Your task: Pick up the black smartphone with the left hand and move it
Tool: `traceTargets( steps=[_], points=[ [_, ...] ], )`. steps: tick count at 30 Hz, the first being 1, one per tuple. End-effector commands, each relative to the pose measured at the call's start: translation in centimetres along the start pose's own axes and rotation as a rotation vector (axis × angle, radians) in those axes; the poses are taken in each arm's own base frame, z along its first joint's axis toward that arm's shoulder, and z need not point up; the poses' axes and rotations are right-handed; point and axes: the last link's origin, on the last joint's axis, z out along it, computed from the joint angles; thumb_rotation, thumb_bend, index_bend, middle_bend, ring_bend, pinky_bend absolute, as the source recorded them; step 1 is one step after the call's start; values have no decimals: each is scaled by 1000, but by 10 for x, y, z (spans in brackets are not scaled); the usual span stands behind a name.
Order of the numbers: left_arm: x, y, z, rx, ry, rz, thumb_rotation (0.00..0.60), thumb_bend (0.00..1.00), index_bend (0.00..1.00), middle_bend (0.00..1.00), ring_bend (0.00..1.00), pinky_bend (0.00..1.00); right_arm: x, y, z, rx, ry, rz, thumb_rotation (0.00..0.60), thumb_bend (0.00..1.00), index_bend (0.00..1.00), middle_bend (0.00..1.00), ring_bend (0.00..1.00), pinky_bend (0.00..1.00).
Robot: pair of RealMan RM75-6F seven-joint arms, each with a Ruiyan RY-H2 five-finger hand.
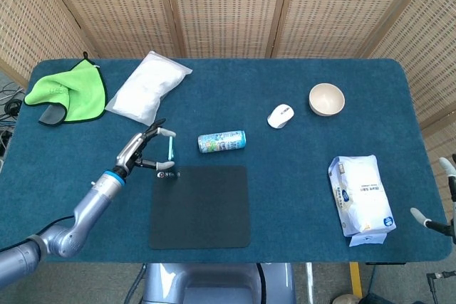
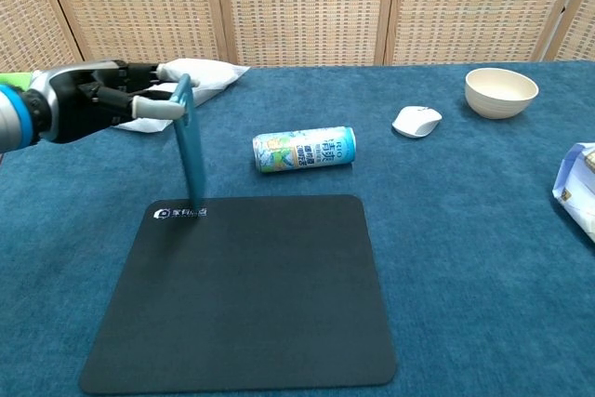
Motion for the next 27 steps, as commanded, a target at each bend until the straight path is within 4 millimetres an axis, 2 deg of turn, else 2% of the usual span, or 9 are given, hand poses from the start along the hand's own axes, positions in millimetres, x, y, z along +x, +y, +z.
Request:
traceTargets(
  steps=[1,4,6,8,9,13,18,22,27],
  points=[
    [20,-37,-21,-14,33,-80,600,212,553,0,0,0,-1,0,0,0,0,-4,600,0,2,0,0,0],
    [29,-58,-32,-30,33,-87,600,206,463,0,0,0,-2,-1,0,1,-3,-7,600,0,2,0,0,0],
    [33,-70,-38,-25,27,-107,600,199,214,0,0,0,-3,-1,0,1,-3,-11,600,0,2,0,0,0],
    [39,-81,-47,-25,31,-137,600,175,37,0,0,0,-4,-2,0,2,-5,-14,600,0,2,0,0,0],
    [42,-87,-52,-32,31,-143,600,161,5,0,0,0,-4,-2,0,3,-4,-14,600,0,2,0,0,0],
    [57,-102,-72,-85,84,-164,600,99,0,0,0,0,-5,-3,-1,6,-3,-19,600,0,2,0,0,0],
    [76,-113,-97,-149,186,-121,600,86,0,0,0,0,-6,-5,-2,12,-4,-20,600,0,2,0,0,0],
    [88,-107,-118,-215,223,-62,600,84,0,0,0,0,-6,-6,-3,17,-6,-20,600,0,2,0,0,0],
    [105,-81,-146,-298,249,100,600,79,0,0,0,0,-4,-7,-4,21,-4,-13,600,0,2,0,0,0]
  ],
)
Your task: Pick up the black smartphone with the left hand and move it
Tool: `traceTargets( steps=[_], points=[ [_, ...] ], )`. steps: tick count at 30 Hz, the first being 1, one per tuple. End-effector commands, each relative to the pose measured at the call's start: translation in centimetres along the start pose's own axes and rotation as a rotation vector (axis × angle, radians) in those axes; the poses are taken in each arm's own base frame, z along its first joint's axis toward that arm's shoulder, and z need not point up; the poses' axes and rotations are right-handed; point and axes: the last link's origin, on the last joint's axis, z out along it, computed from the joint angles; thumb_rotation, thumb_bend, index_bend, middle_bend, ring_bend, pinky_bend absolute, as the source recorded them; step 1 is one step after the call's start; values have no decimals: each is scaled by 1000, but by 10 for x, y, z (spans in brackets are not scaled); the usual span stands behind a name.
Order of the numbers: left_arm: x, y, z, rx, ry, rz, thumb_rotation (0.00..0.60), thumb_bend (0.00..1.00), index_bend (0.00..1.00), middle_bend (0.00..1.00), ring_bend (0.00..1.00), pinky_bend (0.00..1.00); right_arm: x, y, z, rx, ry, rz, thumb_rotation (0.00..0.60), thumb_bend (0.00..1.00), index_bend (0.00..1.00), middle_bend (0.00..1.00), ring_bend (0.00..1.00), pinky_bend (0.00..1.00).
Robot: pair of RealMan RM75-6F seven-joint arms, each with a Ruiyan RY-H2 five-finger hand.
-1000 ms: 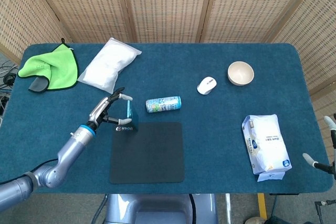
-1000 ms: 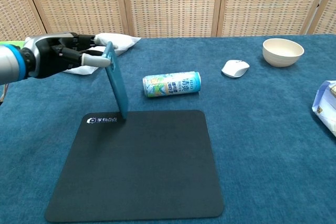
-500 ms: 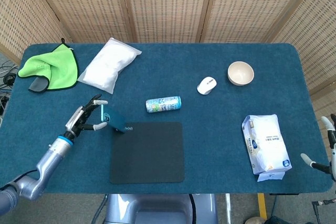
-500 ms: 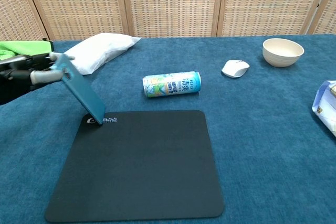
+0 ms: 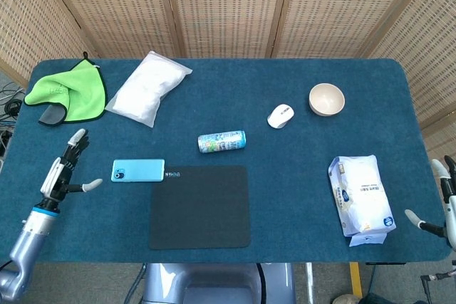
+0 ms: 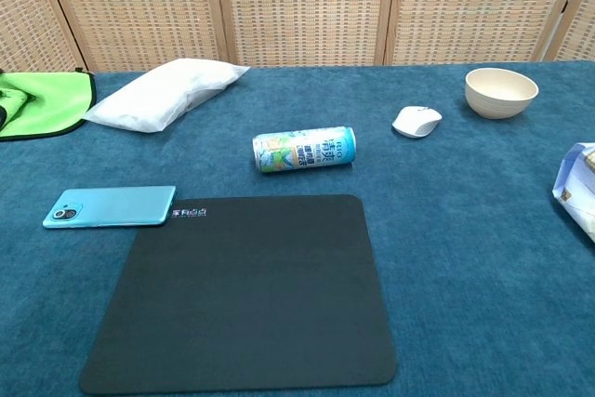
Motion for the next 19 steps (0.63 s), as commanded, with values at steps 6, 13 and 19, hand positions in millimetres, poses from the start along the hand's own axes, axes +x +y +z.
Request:
traceTargets(
  steps=[6,13,19],
  points=[
    [53,87,-44,-13,-25,712,600,62,0,0,0,0,5,-2,-3,13,9,15,600,0,2,0,0,0],
    [48,129,-75,172,83,971,600,28,0,0,0,0,7,-4,-6,22,16,16,600,0,2,0,0,0],
    [44,127,-92,217,147,1046,600,16,0,0,0,0,8,-5,-8,29,23,11,600,0,2,0,0,0]
  ],
)
